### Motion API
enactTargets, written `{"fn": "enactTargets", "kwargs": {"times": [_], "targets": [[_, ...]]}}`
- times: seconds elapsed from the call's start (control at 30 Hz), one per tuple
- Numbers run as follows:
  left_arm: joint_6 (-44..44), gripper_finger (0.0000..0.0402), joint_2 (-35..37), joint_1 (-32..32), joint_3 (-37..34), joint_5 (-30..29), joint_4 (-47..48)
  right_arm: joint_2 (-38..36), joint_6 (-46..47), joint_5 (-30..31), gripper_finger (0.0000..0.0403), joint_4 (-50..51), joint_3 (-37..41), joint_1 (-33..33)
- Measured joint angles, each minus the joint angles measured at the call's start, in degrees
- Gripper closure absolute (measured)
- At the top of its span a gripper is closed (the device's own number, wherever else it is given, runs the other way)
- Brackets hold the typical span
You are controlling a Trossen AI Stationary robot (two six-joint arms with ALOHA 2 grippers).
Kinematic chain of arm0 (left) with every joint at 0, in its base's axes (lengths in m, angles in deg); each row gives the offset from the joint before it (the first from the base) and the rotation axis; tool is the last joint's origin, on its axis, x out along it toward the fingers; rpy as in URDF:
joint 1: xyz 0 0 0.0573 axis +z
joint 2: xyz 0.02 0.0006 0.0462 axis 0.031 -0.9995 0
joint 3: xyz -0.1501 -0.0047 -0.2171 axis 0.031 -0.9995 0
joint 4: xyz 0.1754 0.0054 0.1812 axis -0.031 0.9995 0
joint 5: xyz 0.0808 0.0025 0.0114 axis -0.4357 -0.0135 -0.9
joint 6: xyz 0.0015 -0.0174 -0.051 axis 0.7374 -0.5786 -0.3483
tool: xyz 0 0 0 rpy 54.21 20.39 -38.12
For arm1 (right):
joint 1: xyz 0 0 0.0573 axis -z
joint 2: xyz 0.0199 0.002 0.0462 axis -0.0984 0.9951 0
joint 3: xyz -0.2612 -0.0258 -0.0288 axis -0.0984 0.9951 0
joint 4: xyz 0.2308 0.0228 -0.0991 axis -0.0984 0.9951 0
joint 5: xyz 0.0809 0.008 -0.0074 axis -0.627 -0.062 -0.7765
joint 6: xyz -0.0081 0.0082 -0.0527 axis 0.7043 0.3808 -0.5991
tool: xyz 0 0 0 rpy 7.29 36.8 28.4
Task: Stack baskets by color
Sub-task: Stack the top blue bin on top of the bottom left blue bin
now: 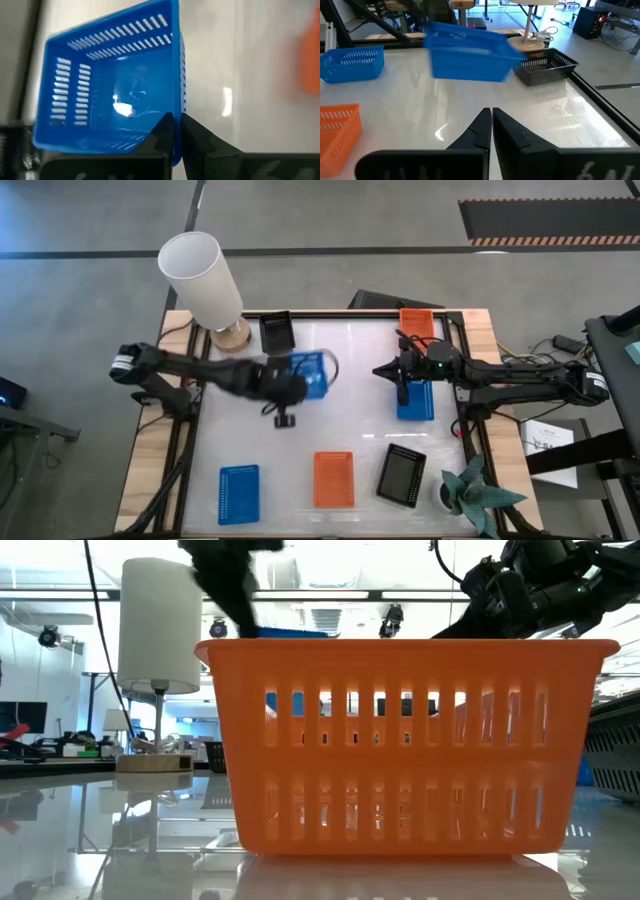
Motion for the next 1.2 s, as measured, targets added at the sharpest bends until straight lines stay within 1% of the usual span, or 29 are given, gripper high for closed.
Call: {"fn": "enactTargets", "kwargs": {"times": [0.2, 0.37, 0.43, 0.6, 0.73, 0.87, 1.03, 1.1, 1.2], "targets": [[-17.2, 0.0401, 0.1, -13.3, 0.0, -2.3, 7.9, 0.0, -0.3, 0.0, 0.0394, 0.0, 0.4, 0.0], [-31.3, 0.0401, 0.1, -23.5, 0.0, -2.3, 12.3, 0.0, -0.4, 0.0, 0.0394, -0.5, 0.5, 0.0], [-36.0, 0.0401, 0.1, -27.1, 0.1, -2.3, 13.9, 0.0, -0.4, 0.0, 0.0394, -0.4, 0.5, 0.0], [-44.7, 0.0401, -0.4, -34.4, 1.9, -1.2, 14.3, 0.0, -0.4, 0.0, 0.0394, -0.6, 0.5, 0.0], [-48.5, 0.0401, -3.2, -39.5, 6.2, -0.4, 17.4, 0.0, -0.4, 0.0, 0.0394, -0.9, 0.5, 0.0], [-55.6, 0.0401, -7.4, -44.4, 12.6, -0.1, 23.4, 0.0, -0.4, 0.0, 0.0394, -1.1, 0.6, 0.0], [-66.8, 0.0402, -14.5, -50.4, 22.3, 0.0, 29.5, 0.0, 0.0, 0.0, 0.0394, -1.1, 0.6, 0.0], [-69.6, 0.0402, -17.8, -52.1, 25.9, 0.5, 31.1, 0.0, 0.1, 0.0, 0.0394, -1.1, 0.6, 0.0], [-71.1, 0.0402, -22.4, -53.5, 30.4, 0.8, 32.2, 0.0, 0.1, 0.0, 0.0394, -1.1, 0.6, 0.0]]}}
